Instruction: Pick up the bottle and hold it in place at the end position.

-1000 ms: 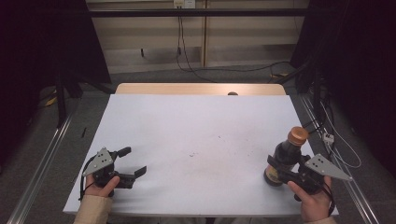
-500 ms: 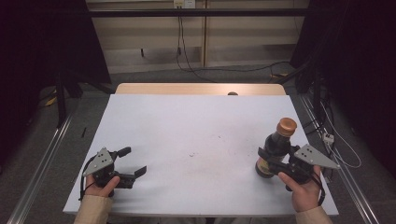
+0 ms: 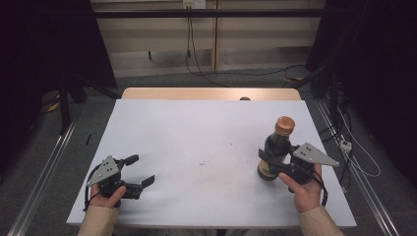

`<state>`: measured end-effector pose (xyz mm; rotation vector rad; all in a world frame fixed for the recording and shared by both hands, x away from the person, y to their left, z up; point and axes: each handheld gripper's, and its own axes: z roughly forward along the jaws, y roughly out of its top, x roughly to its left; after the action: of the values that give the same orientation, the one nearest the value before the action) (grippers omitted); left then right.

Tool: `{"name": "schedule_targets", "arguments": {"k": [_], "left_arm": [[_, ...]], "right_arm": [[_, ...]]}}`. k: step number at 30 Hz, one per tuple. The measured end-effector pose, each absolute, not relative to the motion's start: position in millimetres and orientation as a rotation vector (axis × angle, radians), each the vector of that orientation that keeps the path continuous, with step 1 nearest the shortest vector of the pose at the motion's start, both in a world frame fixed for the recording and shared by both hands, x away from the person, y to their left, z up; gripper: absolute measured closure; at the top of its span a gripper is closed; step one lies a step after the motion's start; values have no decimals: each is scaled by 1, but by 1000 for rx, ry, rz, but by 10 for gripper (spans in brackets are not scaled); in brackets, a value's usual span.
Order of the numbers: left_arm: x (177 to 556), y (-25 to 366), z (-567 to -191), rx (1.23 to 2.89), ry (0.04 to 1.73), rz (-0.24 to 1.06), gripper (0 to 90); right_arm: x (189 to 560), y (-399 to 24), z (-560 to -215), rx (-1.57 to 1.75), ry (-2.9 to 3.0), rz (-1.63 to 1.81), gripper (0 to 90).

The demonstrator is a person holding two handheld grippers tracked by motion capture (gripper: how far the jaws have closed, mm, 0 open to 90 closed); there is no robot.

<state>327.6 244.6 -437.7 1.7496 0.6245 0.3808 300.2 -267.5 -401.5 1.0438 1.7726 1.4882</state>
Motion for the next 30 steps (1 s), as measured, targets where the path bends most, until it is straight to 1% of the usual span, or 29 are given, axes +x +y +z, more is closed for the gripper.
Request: {"name": "schedule_targets", "arguments": {"k": [30], "left_arm": [[328, 246, -439, 1720, 632, 365, 39]], "right_arm": [[342, -238, -399, 1034, 1810, 1519, 306]]}}
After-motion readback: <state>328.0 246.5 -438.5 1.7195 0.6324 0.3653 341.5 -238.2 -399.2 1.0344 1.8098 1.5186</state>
